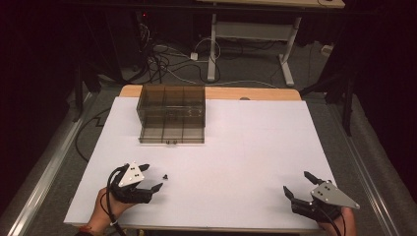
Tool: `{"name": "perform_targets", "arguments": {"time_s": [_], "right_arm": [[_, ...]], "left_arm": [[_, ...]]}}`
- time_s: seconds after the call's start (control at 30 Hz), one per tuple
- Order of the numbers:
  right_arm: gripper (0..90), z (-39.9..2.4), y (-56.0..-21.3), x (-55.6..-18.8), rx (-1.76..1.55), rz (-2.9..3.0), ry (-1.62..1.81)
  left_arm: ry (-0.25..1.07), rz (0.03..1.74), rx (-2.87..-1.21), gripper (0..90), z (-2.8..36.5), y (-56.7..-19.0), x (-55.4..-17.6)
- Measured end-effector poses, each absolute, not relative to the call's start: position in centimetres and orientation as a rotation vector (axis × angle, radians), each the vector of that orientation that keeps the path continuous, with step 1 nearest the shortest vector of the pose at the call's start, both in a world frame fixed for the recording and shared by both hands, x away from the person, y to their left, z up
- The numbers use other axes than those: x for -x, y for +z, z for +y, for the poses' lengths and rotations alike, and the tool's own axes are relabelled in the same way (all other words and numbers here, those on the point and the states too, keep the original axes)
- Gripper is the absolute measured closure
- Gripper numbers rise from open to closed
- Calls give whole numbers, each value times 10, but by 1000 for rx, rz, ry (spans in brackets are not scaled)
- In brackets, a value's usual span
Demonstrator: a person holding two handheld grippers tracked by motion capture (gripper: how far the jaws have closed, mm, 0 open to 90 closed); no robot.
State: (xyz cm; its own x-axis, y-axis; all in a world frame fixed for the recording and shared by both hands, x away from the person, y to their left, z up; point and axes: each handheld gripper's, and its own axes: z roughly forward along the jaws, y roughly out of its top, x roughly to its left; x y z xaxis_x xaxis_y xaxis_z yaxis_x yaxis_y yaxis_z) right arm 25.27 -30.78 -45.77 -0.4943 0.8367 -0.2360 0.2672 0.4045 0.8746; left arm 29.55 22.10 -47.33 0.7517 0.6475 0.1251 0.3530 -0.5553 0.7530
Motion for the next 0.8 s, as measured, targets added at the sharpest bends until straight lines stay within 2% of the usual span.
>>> {"name": "perform_targets", "arguments": {"time_s": [0.57, 0.8], "right_arm": [[198, -307, -455, -252, -937, 1970, 1054], [198, -306, -457, -252, -939, 1981, 1047]], "left_arm": [[483, 732, -2254, 234, 220, -470, -292], [388, 732, -2281, 328, 214, -473, -300]]}}
